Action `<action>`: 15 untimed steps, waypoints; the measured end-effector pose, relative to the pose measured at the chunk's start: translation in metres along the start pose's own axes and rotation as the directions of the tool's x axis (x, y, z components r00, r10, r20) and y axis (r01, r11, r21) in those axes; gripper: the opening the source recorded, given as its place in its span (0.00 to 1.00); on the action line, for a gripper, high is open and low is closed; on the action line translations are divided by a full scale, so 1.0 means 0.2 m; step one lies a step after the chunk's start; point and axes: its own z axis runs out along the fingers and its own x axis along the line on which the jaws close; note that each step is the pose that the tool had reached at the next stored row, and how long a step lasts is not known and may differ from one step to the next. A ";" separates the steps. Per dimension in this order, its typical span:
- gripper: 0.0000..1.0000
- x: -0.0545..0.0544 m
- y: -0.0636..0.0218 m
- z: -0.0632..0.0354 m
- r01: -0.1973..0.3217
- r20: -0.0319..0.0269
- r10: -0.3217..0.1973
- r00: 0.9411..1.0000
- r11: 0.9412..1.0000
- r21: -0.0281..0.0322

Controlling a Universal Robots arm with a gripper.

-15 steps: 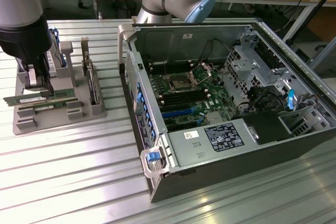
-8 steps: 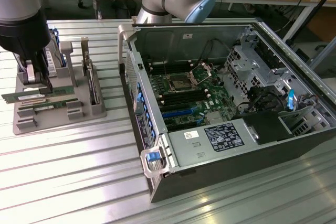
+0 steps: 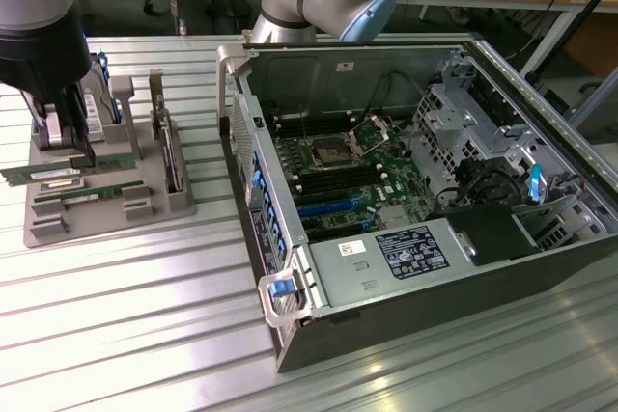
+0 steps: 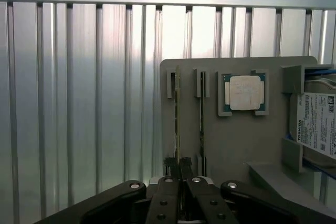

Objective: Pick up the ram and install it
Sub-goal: 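Pick up the ram and move it above insertion slot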

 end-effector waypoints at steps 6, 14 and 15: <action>0.12 0.00 0.000 -0.032 0.000 0.002 0.000 1.000 1.000 0.000; 0.12 0.00 0.000 -0.068 0.000 0.007 0.000 1.000 1.000 0.000; 0.12 0.00 0.000 -0.071 0.000 0.007 0.000 1.000 1.000 0.000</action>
